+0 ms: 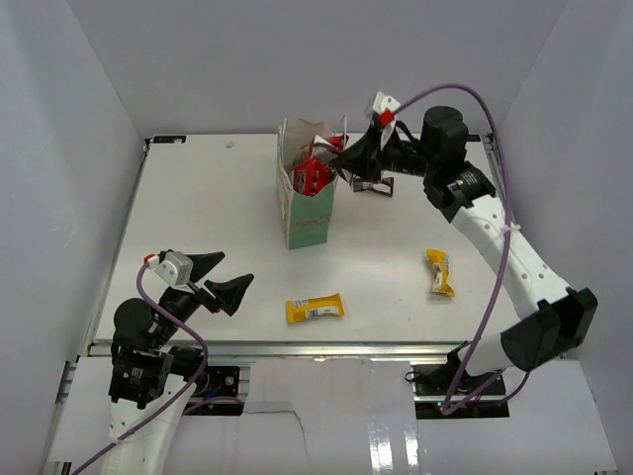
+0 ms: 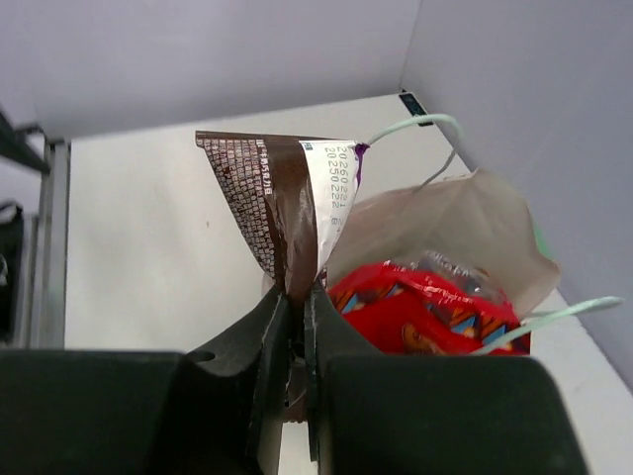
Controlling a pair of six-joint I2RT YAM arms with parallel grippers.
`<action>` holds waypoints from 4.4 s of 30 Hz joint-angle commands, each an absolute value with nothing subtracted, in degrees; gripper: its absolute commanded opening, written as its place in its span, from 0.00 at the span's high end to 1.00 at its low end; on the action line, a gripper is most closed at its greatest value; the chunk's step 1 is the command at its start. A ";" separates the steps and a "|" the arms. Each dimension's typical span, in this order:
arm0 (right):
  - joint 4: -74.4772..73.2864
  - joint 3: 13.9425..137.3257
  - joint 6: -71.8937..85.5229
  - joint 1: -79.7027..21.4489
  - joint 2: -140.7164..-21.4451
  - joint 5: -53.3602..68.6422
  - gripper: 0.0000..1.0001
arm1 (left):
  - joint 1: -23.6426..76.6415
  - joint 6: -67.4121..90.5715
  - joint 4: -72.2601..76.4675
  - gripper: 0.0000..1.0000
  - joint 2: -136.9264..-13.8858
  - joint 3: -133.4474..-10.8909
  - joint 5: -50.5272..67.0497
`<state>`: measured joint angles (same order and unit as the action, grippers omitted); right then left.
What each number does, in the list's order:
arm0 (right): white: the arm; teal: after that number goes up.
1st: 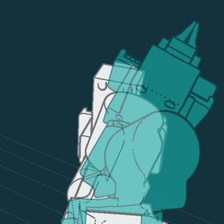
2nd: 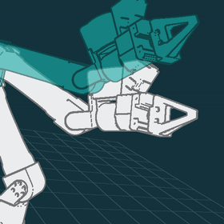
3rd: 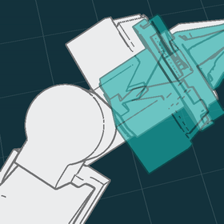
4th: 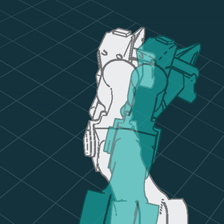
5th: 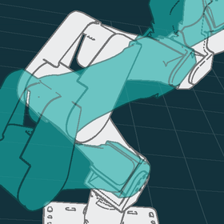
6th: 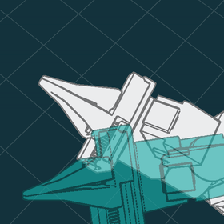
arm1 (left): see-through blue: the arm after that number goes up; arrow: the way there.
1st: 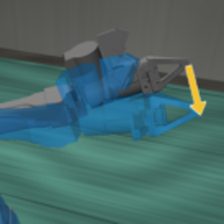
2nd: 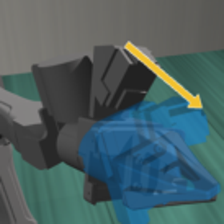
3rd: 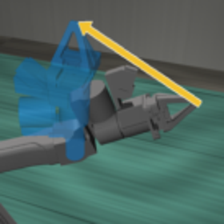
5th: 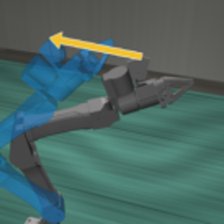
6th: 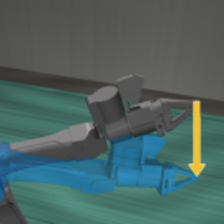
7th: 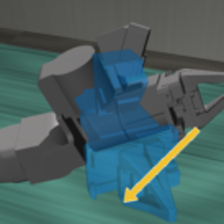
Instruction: Place the snacks into the paper bag
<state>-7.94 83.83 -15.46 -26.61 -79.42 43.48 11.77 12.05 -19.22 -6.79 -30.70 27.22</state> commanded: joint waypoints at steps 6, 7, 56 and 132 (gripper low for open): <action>5.72 97.81 28.80 -27.68 -93.24 28.67 0.92 | 11.78 12.04 -18.28 0.04 -6.86 -30.24 28.04; 4.15 99.21 30.13 -27.95 -94.73 26.65 0.92 | 11.69 12.04 -18.28 0.04 -6.94 -30.15 28.04; -22.84 80.81 -39.40 -33.50 -64.39 52.64 0.02 | 12.04 14.94 -15.47 0.04 -24.30 -31.29 36.98; -33.22 37.71 -49.04 5.80 -39.99 56.95 0.02 | 32.26 22.23 -14.93 1.00 -82.60 -90.15 -7.64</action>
<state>-34.50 36.21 -49.52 5.30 -40.32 55.88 34.89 18.46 -10.02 -75.81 -85.62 -5.37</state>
